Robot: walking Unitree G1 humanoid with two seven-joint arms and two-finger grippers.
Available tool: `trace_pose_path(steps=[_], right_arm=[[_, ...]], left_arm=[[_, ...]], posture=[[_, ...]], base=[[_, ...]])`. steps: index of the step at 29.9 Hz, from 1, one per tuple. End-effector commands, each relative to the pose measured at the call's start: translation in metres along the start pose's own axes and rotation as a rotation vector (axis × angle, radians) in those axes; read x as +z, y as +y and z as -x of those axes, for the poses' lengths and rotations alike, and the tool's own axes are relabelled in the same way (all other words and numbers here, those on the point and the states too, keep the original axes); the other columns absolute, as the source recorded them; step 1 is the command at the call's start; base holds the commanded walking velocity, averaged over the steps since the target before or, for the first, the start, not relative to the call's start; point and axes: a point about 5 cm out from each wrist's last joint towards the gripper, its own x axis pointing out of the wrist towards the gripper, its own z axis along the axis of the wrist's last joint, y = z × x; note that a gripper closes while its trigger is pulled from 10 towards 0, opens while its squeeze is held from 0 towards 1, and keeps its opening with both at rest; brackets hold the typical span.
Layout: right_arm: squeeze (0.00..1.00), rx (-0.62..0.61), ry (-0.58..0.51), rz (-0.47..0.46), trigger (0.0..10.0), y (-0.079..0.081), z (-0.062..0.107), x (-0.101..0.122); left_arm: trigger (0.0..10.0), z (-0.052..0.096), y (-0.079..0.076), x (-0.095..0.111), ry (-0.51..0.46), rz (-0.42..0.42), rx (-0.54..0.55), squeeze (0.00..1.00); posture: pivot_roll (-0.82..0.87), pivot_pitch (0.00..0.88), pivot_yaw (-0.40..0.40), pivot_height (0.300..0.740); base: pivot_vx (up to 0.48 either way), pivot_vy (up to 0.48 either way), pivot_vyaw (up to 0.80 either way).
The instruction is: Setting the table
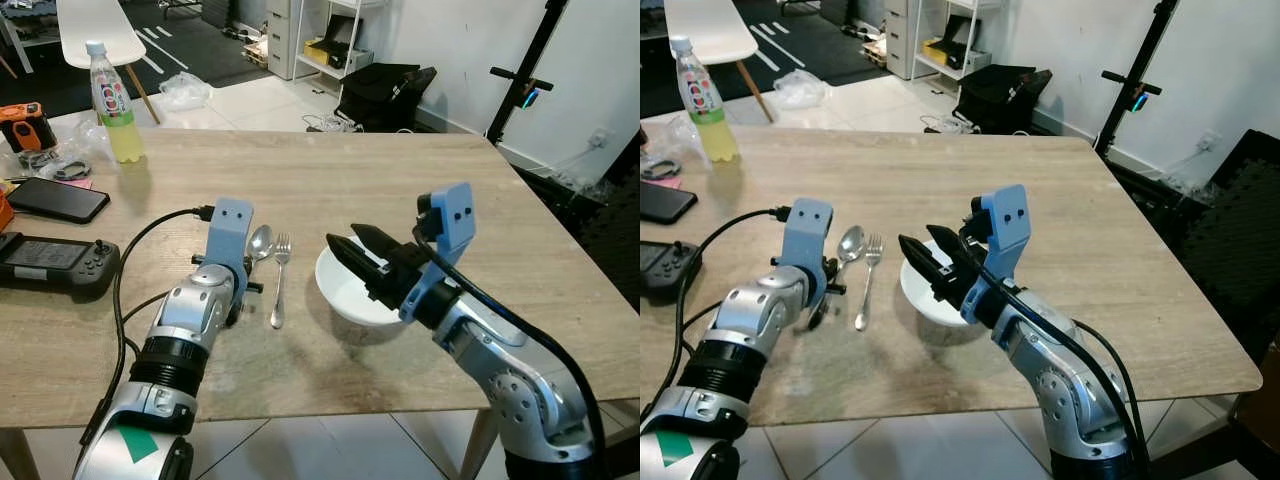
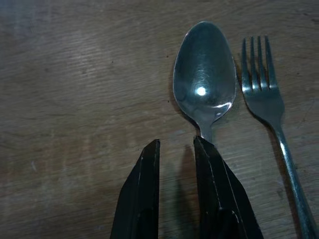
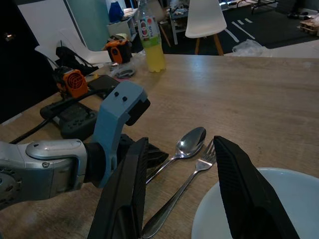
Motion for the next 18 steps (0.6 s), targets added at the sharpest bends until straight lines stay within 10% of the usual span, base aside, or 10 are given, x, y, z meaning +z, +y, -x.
trace_pose_path(steps=[1, 3, 4, 10, 11, 18], right_arm=[[0.0, 0.012, -0.001, -0.007, 10.0, 0.002, 0.001, -0.001], [0.0, 0.005, -0.003, -0.005, 10.0, 0.002, 0.002, -0.001], [0.0, 0.003, -0.003, -0.005, 10.0, 0.002, 0.002, -0.001], [0.0, -0.001, -0.004, -0.007, 10.0, 0.001, 0.003, -0.001], [0.0, 0.0, -0.004, -0.007, 10.0, 0.001, 0.003, -0.001], [0.0, 0.006, -0.003, -0.008, 10.0, 0.002, 0.002, -0.001]], left_arm=[[10.0, 0.0, -0.002, 0.001, -0.006, -0.039, -0.007, 0.0], [10.0, 0.001, -0.004, 0.009, -0.046, -0.073, -0.011, 0.0], [10.0, 0.002, -0.005, 0.011, -0.054, -0.077, -0.014, 1.0], [10.0, 0.002, -0.01, 0.009, -0.033, -0.055, -0.04, 1.0], [10.0, 0.002, -0.011, 0.007, -0.02, -0.042, -0.052, 0.0], [10.0, -0.003, -0.014, 0.0, 0.018, -0.007, -0.083, 0.0]], posture=[[0.17, 0.176, 0.001, 0.74], [0.16, 0.176, 0.009, 0.74], [0.16, 0.176, 0.009, 0.74], [0.16, 0.178, 0.01, 0.74], [0.17, 0.178, 0.008, 0.74], [0.17, 0.181, 0.002, 0.74]], base=[[0.0, 0.0, 0.0], [0.0, 0.0, 0.0], [0.0, 0.0, 0.0], [0.0, 0.0, 0.0], [0.0, 0.0, 0.0], [0.0, 0.0, 0.0]])
